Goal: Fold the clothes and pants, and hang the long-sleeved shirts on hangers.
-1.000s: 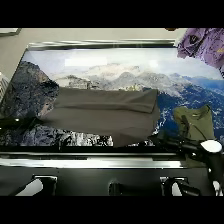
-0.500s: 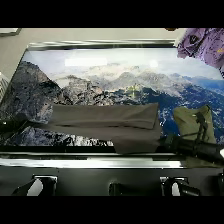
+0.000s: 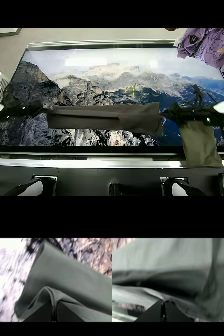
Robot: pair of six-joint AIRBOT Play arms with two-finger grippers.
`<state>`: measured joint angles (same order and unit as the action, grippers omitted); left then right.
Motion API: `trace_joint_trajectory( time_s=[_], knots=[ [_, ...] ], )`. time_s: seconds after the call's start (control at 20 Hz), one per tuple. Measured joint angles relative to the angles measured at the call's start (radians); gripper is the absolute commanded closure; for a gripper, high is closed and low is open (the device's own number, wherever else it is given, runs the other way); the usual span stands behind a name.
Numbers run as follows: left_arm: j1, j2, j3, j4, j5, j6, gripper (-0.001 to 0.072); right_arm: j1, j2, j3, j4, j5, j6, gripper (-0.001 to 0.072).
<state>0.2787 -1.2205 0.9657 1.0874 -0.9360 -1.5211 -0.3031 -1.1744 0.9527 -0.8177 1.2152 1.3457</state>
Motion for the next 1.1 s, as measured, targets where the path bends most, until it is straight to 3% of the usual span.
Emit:
trace_joint_trajectory(
  time_s=[0.45,0.5,0.55,0.6,0.7,0.8,1.1],
  knots=[
    [-0.068,-0.306,0.205,0.029,0.045,-0.001,0.0687,0.153,-0.371,0.197,-0.030,-0.175,-0.013,0.0679],
    [-0.070,-0.326,0.213,0.030,0.045,-0.003,0.0587,0.164,-0.393,0.202,-0.032,-0.189,-0.005,0.0637],
    [-0.071,-0.340,0.219,0.031,0.045,-0.006,0.0330,0.169,-0.408,0.206,-0.034,-0.201,0.005,0.0493],
    [-0.072,-0.350,0.226,0.031,0.047,-0.019,0.0153,0.169,-0.419,0.211,-0.036,-0.203,0.021,0.0329],
    [-0.071,-0.359,0.250,0.032,0.050,-0.046,0.0153,0.146,-0.425,0.242,-0.035,-0.182,0.048,0.0209],
    [-0.065,-0.358,0.291,0.034,0.037,-0.064,0.0153,0.091,-0.416,0.292,-0.039,-0.117,0.061,0.0034],
    [-0.056,-0.345,0.404,0.118,-0.095,-0.128,0.0153,-0.121,-0.433,0.337,-0.038,0.091,-0.024,0.0017]
  ],
)
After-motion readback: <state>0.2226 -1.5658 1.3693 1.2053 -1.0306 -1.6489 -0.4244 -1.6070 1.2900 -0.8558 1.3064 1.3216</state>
